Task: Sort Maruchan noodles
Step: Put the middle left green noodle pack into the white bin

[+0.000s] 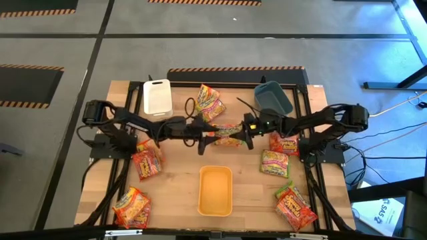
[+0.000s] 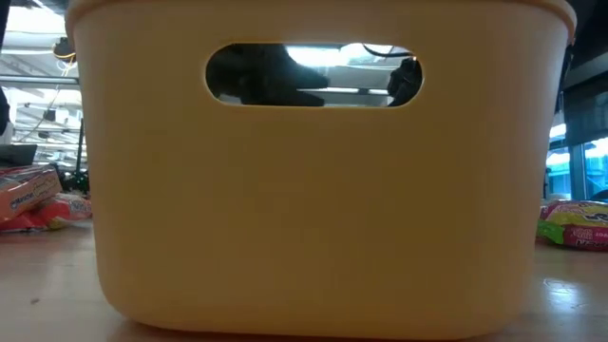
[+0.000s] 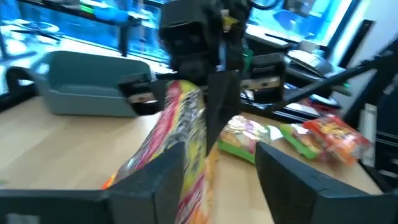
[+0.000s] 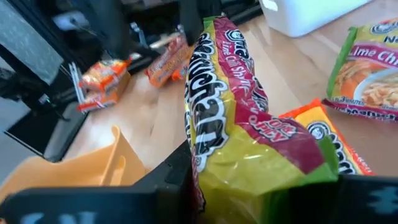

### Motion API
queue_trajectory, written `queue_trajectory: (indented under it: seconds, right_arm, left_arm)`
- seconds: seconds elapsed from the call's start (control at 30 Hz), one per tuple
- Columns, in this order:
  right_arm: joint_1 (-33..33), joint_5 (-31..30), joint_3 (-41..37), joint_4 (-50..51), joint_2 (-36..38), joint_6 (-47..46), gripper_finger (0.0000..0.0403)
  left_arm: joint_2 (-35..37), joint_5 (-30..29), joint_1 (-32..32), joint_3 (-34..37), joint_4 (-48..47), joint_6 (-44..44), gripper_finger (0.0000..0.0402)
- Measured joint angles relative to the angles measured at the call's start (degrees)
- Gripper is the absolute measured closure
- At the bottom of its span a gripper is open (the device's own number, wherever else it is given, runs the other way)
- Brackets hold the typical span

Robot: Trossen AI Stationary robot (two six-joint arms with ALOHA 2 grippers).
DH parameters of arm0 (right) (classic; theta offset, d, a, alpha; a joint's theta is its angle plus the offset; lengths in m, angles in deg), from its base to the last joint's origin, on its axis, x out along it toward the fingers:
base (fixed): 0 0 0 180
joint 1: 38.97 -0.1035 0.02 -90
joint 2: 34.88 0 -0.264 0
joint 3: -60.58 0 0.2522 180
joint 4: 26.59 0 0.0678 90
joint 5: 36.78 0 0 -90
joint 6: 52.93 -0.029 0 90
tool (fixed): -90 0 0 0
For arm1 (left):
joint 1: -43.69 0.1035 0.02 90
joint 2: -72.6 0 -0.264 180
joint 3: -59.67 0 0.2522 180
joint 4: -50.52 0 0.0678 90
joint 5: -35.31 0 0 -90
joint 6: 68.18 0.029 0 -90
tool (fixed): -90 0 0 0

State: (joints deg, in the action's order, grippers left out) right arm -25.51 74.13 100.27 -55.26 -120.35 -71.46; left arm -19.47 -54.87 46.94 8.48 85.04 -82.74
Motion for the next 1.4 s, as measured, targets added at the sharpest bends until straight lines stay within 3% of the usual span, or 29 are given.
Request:
queue_trajectory:
  seconds: [0.1,0.27,0.43,1.0,1.4]
  right_arm:
    - [-1.22,-0.50,1.53,4.12,0.00,2.96,0.0297]
    - [-5.28,-2.07,2.67,5.34,0.00,5.64,0.0297]
    - [-7.73,-3.80,3.66,5.96,0.00,7.10,0.0297]
    - [-8.20,-4.97,7.15,8.08,-0.02,8.91,0.0297]
    - [-8.20,-5.41,7.15,8.06,-0.02,9.24,0.0297]
  left_arm:
    - [0.00,4.52,0.66,-4.97,-9.26,0.07,0.0177]
    - [0.00,1.34,-0.56,-12.95,-27.62,3.18,0.0170]
    - [-0.04,1.43,-1.29,-18.02,-35.52,5.41,0.0170]
    - [-0.63,1.33,-1.56,-18.36,-40.12,7.14,0.0170]
    - [-0.63,2.35,-1.50,-18.36,-40.14,6.08,0.0195]
